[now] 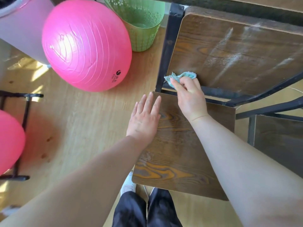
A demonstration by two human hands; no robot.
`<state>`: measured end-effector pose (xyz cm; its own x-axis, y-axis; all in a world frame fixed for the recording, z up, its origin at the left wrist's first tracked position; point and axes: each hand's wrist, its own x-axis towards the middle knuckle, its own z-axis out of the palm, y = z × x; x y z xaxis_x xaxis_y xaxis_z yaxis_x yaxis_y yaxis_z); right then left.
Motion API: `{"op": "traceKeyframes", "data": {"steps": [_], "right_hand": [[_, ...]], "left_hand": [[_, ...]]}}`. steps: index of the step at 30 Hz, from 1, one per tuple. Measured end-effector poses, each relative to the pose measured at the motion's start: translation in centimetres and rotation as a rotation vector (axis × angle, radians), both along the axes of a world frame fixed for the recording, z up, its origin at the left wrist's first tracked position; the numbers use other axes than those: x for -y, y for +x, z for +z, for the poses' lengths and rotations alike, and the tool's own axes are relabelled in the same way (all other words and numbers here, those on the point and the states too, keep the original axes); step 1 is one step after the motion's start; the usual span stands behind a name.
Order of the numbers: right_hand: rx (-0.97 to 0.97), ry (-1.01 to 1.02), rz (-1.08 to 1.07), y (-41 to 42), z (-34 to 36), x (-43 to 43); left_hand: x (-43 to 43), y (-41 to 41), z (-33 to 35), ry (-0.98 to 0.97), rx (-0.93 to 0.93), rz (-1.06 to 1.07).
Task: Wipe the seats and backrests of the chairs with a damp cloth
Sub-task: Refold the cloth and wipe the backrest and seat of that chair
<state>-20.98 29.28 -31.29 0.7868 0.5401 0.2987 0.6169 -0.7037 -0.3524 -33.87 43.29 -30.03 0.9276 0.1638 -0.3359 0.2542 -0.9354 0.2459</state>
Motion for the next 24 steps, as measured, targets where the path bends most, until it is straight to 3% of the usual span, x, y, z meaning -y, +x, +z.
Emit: {"op": "traceKeyframes", "data": {"steps": [4, 14, 20, 24], "right_hand": [[0.023, -0.043, 0.029, -1.0, -0.2, 0.3], [-0.157, -0.226, -0.040, -1.9, 0.7, 0.7], [-0.057, -0.135, 0.044, -4.6, 4.8, 3.3], [-0.027, -0.020, -0.096, -2.9, 8.7, 5.0]], "left_hand": [[0.2, -0.5, 0.2, -0.004, 0.010, 0.001], [1.1, -1.3, 1.1, 0.015, 0.002, -0.027], [2.3, -1.8, 1.6, 0.028, -0.006, -0.054], [2.4, 0.0, 2.9, 0.064, 0.056, -0.085]]}}
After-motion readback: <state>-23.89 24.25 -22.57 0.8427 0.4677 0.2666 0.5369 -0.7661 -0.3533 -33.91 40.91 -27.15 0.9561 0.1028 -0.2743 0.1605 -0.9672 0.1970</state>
